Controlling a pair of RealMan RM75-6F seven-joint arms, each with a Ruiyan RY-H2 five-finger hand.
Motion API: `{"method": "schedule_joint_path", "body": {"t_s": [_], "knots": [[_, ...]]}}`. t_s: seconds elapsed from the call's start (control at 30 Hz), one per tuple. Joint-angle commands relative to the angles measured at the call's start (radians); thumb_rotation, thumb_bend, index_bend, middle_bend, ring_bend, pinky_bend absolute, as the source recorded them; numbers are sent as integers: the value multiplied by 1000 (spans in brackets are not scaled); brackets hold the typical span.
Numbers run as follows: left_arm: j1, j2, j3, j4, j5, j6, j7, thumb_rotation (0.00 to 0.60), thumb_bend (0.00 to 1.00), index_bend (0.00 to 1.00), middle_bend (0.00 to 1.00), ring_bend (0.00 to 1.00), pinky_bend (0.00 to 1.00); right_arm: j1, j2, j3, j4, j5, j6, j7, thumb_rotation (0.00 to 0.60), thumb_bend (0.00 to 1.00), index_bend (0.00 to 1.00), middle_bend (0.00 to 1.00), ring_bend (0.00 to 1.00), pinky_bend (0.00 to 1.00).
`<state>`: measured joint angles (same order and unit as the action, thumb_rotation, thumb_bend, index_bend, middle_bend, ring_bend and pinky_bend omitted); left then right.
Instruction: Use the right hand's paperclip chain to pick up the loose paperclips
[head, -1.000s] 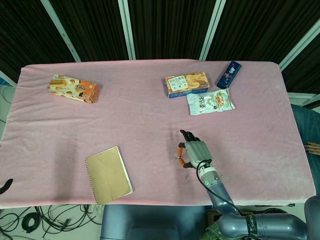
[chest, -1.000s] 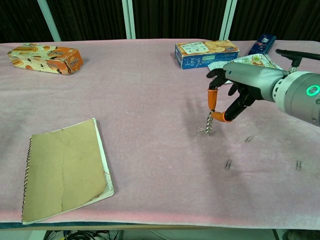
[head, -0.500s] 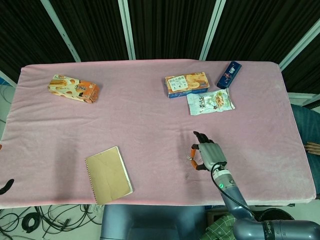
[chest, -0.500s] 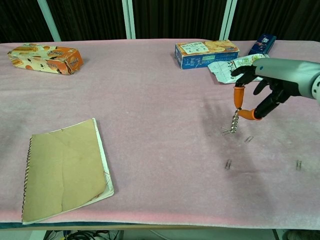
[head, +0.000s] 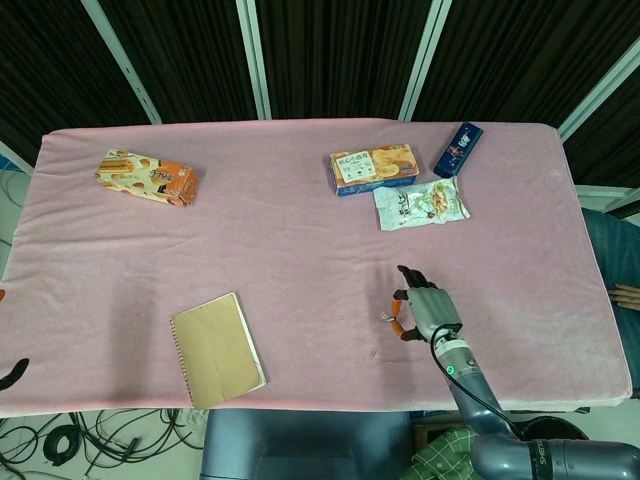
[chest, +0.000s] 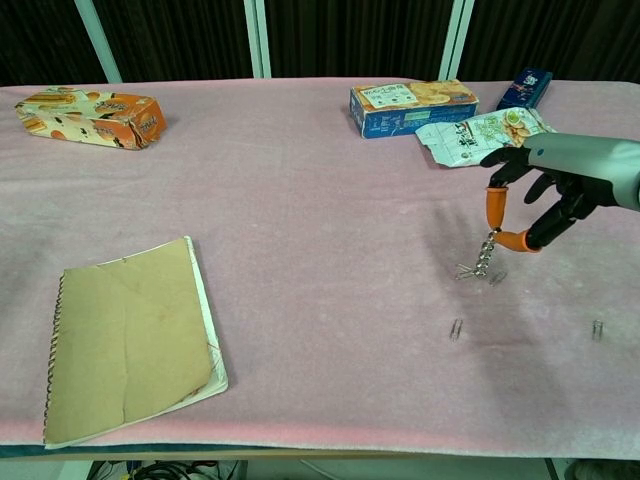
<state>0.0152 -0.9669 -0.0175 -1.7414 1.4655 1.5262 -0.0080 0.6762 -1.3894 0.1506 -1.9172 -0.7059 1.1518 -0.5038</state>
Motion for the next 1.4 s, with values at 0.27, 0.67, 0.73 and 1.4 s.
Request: {"method": "schedule_joint_path", "body": {"t_s": [0.27,0.67,0.73,1.4], "knots": [[0,0,0,0,1,1,0,600,224,30,0,0,0,-10,6,-13,8,-4,-5,11,600,317,572,0,6,187],[-1,-1,-1,1,-2,-1,2,600,224,30,0,0,0,-18,27,-15,-17,-15,6,13,600,317,572,0,6,187],[-1,-1,-1,1,-3,-2,2,600,224,30,0,0,0,-23,39,-16,-36,-17,10,16,600,316,572,0,6,187],[0,-2,1,-1,0,-1,6,600,224,30,0,0,0,-44,47,-58,-180,-77,43,-1,600,317,572,0,6,187]]}}
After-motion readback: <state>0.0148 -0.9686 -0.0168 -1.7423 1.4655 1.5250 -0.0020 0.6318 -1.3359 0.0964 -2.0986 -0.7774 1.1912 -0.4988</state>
